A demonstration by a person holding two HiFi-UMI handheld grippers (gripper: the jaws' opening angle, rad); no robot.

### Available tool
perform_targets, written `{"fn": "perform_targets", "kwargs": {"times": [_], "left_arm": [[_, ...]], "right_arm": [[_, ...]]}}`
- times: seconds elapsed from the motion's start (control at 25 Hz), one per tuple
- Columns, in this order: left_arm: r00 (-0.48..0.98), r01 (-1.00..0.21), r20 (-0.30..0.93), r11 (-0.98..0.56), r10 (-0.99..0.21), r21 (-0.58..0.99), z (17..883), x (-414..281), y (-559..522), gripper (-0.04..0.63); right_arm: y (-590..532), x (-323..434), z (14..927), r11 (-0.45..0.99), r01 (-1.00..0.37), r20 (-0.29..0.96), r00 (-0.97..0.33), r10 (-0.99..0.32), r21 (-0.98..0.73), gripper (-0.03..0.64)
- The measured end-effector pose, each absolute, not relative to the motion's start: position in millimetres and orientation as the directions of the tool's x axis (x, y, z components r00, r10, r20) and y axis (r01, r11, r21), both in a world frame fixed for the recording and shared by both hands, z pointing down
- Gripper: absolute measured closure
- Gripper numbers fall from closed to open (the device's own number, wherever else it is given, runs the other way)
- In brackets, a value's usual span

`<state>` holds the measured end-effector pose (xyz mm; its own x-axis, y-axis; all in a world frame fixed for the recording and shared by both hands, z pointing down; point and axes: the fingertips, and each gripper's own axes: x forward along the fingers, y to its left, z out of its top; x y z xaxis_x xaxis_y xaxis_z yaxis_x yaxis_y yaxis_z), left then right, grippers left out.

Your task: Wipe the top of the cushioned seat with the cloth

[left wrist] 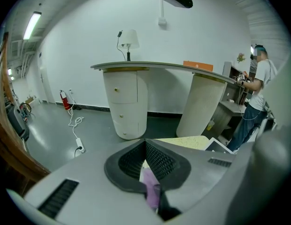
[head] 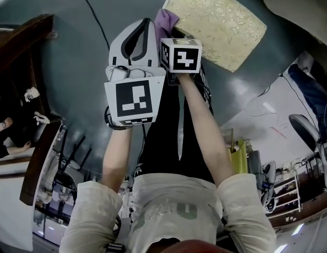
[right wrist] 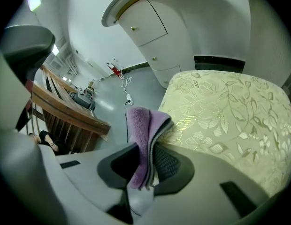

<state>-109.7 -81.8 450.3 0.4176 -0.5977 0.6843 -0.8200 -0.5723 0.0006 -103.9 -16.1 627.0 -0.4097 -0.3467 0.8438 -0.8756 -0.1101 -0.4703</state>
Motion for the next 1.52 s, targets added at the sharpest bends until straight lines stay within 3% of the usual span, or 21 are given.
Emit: {"fn": "perform_targets", "kwargs": {"times": [0.44, 1.12, 1.52], "left_arm": [[0.463, -0.769, 0.687, -0.639, -0.560, -0.003, 447.9, -83.7, -80.1, 0.589], [0.539, -0.672, 0.682, -0.741, -0.495, -0.007, 439.5, -28.1, -68.8, 0.589], [0.563, -0.643, 0.675, -0.765, -0.476, -0.003, 443.1, -13.8, -59.0, 0.589]], "right_arm": [[16.9, -57.2, 622.2, -0.145, -0.878, 0.855, -0.388, -0.344, -0.457, 0.529], [137.6, 113.6, 619.4, -0.312, -0.935, 0.962, -0.090, -0.257, -0.171, 0.529], [170.9, 154.4, 623.5, -0.335, -0.940, 0.979, 0.006, -0.202, -0.063, 0.529]]}}
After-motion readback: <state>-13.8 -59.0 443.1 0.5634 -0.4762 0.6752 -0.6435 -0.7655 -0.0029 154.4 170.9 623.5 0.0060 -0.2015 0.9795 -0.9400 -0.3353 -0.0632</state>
